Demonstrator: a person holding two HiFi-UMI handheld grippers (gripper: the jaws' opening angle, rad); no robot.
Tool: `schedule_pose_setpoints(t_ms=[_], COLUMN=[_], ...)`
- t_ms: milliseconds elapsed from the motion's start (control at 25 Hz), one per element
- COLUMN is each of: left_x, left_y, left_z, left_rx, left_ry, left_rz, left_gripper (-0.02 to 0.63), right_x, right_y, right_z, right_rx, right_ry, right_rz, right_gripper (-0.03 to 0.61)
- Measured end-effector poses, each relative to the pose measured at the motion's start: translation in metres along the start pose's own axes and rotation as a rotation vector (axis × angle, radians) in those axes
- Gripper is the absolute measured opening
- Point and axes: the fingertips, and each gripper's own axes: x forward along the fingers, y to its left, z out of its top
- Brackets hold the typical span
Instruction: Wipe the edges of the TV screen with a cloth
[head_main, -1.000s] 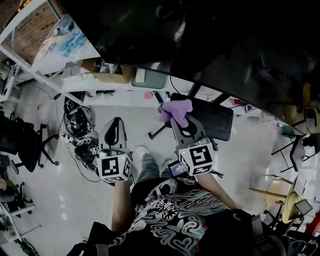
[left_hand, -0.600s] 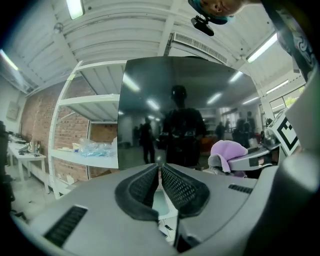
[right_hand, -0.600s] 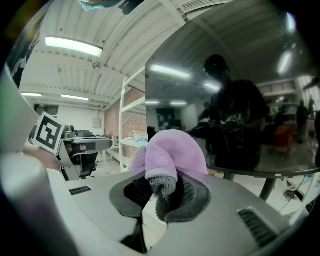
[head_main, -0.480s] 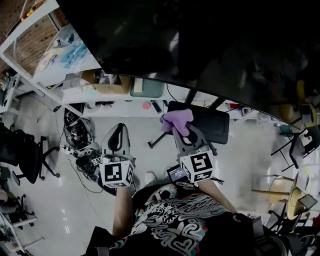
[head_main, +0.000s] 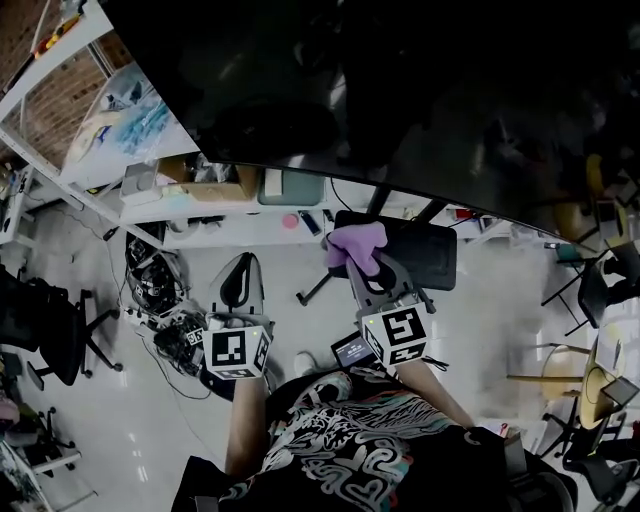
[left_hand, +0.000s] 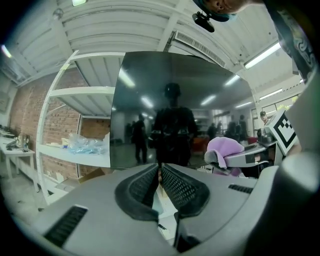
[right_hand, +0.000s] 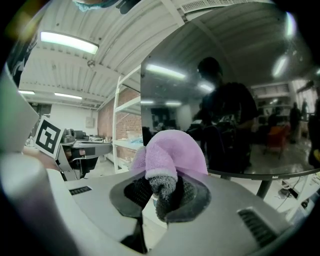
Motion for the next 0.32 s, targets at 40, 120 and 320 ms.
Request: schedule_pose_setpoints(t_ms=[40,120,320], left_x=[0.0011,0.0044,0.0103], left_y=[0.0001,0.0001,-0.0018], left_z=[0.0004,0.0018,0.0043], left_rx=[0.002,0.008,0.006], left_ry=[0.001,0.001,-0.011], left_rz=[-0.007,-0.02,-0.041], left_gripper=[0.032,0.032,0.032], right_x=[0.0009,0.0031,0.0057], right_y=[0.0002,-0.0005,-0.0061], right_z=[0.0002,0.001,0.0032], right_rx=[0.001,0.002,-0.004], right_ry=[0.0,-0.002,-0.014], right_rz=[0.0,0.0,-0.011], right_gripper=[0.084,0.084,0.084])
